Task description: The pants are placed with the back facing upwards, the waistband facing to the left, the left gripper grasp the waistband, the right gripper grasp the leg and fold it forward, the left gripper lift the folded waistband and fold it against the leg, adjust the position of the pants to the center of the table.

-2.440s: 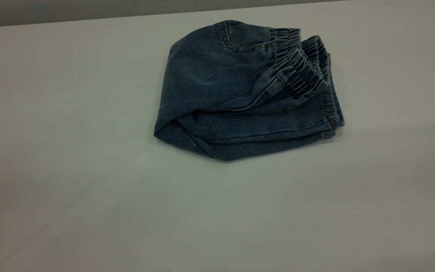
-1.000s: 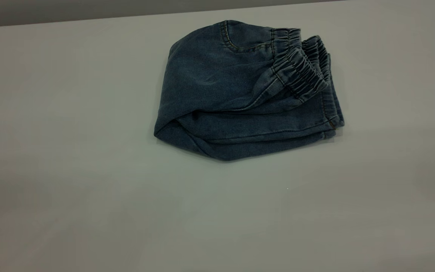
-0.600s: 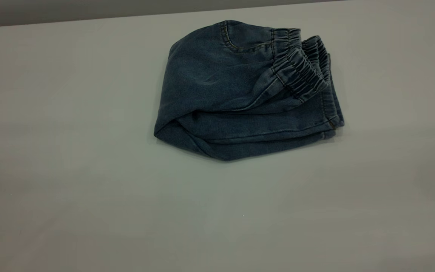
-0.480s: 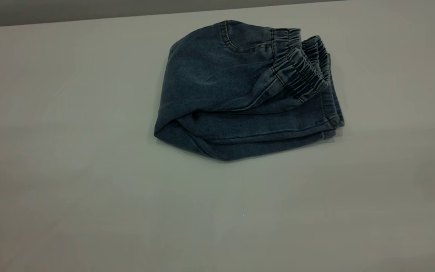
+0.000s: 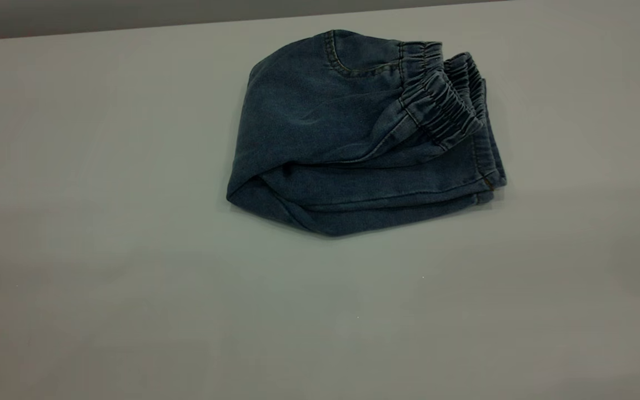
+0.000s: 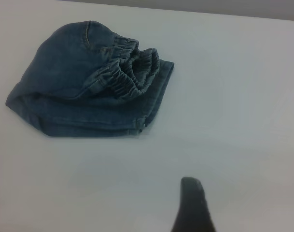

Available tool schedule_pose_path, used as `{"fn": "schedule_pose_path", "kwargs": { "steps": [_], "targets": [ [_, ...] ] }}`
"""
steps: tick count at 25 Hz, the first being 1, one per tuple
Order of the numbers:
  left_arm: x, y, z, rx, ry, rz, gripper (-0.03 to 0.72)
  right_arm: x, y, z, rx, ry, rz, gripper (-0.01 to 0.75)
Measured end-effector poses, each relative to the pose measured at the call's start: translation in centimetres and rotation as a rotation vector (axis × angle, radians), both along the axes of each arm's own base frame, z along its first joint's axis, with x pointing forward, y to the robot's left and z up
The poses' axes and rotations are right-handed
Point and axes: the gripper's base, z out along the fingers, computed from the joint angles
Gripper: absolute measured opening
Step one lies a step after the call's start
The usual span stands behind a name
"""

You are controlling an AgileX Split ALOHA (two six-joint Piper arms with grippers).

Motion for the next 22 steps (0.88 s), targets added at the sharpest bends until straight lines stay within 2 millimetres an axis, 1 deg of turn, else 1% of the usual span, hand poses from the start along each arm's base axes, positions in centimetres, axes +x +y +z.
{"fn": "schedule_pose_path", "kwargs": {
  "steps": [3,20,22],
  "targets": [
    [-0.47,-0.01,0.03,0.001,-0.032,0.0,0.443,0.0,0.0,0.0,0.0,0.0,0.0,0.425],
    [-0.43,-0.01,0.04,0.001,-0.032,0.0,0.443,-0.01,0.0,-0.01,0.0,0.002,0.0,0.425],
    [-0.44,-0.01,0.03,0.001,-0.031,0.0,0.443,0.07,-0.18,0.06,-0.025,-0.014,-0.008,0.425]
  ]
}}
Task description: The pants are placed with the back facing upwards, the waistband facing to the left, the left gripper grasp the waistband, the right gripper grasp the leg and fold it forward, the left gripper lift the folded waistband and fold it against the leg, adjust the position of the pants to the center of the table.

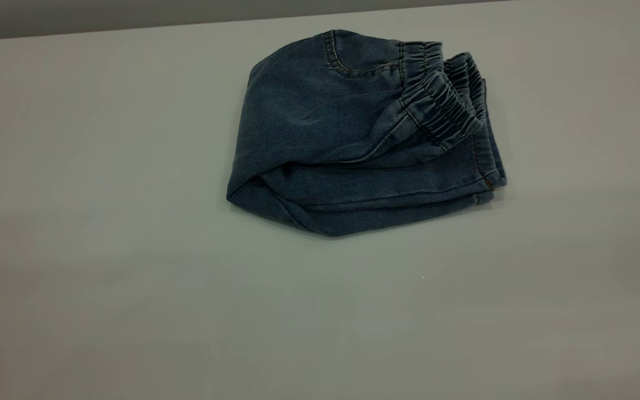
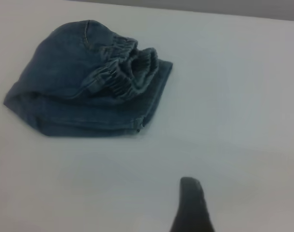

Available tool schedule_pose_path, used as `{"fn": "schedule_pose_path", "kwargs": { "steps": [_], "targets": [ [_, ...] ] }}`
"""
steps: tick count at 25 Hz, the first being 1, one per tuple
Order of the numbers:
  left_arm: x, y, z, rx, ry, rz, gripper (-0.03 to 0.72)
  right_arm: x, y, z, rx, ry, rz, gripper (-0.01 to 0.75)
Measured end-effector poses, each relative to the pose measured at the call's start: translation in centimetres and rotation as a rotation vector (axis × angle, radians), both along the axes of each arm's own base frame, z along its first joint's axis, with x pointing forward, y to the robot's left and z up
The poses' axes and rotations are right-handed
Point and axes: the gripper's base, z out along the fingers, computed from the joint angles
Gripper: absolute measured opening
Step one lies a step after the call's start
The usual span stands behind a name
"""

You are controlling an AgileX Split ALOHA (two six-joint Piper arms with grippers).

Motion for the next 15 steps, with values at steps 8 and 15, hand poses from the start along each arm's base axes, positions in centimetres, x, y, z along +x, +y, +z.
{"fn": "schedule_pose_path", "kwargs": {
  "steps": [8,15],
  "targets": [
    [0.0,0.01,0.0,0.001,0.0,0.0,0.443,-0.27,-0.78,-0.34,0.001,-0.042,-0.095,0.425],
    [0.0,0.01,-0.01,0.001,0.001,0.0,0.443,-0.35,-0.77,-0.36,0.003,-0.044,-0.094,0.425]
  ]
}}
